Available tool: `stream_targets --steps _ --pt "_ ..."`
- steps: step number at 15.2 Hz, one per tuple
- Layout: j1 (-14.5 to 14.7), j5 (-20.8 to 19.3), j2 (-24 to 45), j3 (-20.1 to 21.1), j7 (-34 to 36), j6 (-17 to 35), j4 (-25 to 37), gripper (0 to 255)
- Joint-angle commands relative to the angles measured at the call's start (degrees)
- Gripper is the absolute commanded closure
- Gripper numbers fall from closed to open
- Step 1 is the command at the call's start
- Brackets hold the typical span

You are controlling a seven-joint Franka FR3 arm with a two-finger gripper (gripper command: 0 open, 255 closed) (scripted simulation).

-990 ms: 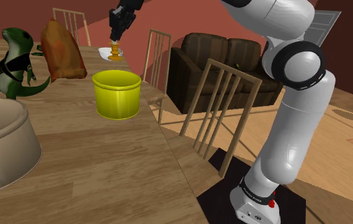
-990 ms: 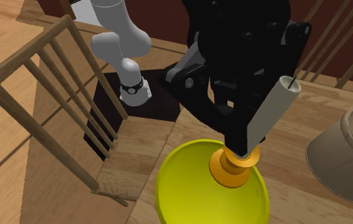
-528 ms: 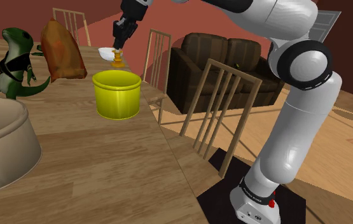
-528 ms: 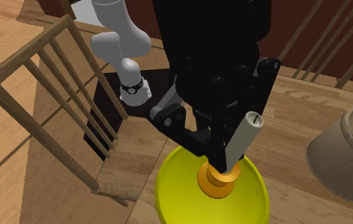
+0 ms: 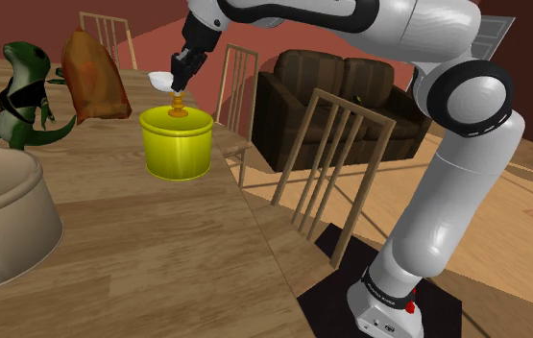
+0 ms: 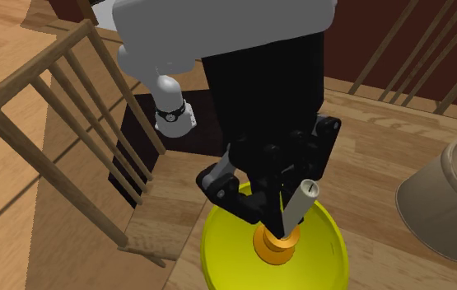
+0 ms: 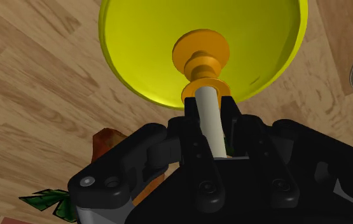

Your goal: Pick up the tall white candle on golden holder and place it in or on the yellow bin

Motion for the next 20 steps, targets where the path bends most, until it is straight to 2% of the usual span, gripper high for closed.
stream_targets --steps 1,7,8,13,17,20 --pt "-0.01 0.07 -0.18 0.0 -0.01 0.51 -0.65 255" --pt "-0.01 0.06 -0.17 0.0 -0.01 0.51 -0.64 255" --pt "-0.01 0.06 -0.17 0.0 -0.01 0.51 -0.64 0" --pt "-0.01 0.06 -0.17 0.0 -0.01 0.51 -0.64 0" --pt "-0.42 0.86 -1.94 -0.28 -0.43 -5.96 4.15 0" --pt "-0.42 0.87 -1.94 -0.28 -0.43 -5.96 4.14 0"
